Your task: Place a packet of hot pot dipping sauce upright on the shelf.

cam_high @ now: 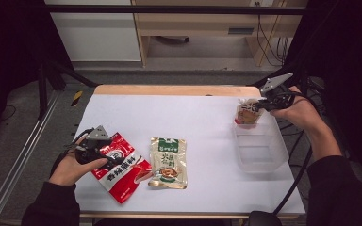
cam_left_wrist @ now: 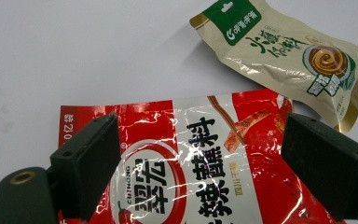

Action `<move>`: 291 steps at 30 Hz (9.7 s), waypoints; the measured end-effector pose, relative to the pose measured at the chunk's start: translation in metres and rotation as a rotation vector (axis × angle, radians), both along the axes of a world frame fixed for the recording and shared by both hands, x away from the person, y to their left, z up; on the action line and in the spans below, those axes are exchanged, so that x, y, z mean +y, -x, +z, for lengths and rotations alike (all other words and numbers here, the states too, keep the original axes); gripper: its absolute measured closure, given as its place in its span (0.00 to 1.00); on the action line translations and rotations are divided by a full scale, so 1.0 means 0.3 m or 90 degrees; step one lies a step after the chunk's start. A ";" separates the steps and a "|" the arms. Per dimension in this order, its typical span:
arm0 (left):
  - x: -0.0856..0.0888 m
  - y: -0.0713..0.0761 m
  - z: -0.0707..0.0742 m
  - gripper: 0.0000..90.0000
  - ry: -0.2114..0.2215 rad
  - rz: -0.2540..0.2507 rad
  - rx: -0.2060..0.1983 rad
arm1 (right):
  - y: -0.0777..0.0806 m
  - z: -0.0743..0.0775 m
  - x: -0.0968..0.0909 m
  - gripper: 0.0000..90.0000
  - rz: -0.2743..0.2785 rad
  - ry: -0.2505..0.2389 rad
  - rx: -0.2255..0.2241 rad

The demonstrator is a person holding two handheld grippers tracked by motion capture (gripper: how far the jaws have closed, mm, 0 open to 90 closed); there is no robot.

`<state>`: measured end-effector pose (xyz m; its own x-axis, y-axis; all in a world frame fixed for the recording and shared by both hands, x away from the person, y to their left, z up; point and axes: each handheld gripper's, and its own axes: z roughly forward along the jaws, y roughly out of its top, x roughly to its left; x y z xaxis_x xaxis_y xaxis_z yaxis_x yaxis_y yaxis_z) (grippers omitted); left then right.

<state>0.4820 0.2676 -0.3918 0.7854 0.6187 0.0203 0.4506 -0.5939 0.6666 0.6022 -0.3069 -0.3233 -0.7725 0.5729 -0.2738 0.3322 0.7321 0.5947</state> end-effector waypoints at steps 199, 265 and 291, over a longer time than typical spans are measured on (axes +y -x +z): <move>-0.334 -0.054 0.062 1.00 0.045 -0.121 -0.058 | 0.480 -0.351 0.639 0.32 -0.106 -0.193 -0.061; -0.197 0.031 0.042 0.26 0.041 -0.035 -0.062 | 0.404 0.056 0.627 1.00 0.128 0.062 -0.040; -0.100 0.016 -0.015 0.11 0.065 0.031 -0.059 | 0.375 0.278 0.275 1.00 0.024 0.018 -0.160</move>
<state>0.4772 0.2376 -0.3963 0.7519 0.6588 0.0266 0.4112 -0.5001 0.7621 0.4896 -0.2245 -0.2398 -0.6993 0.5344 -0.4747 0.1487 0.7583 0.6347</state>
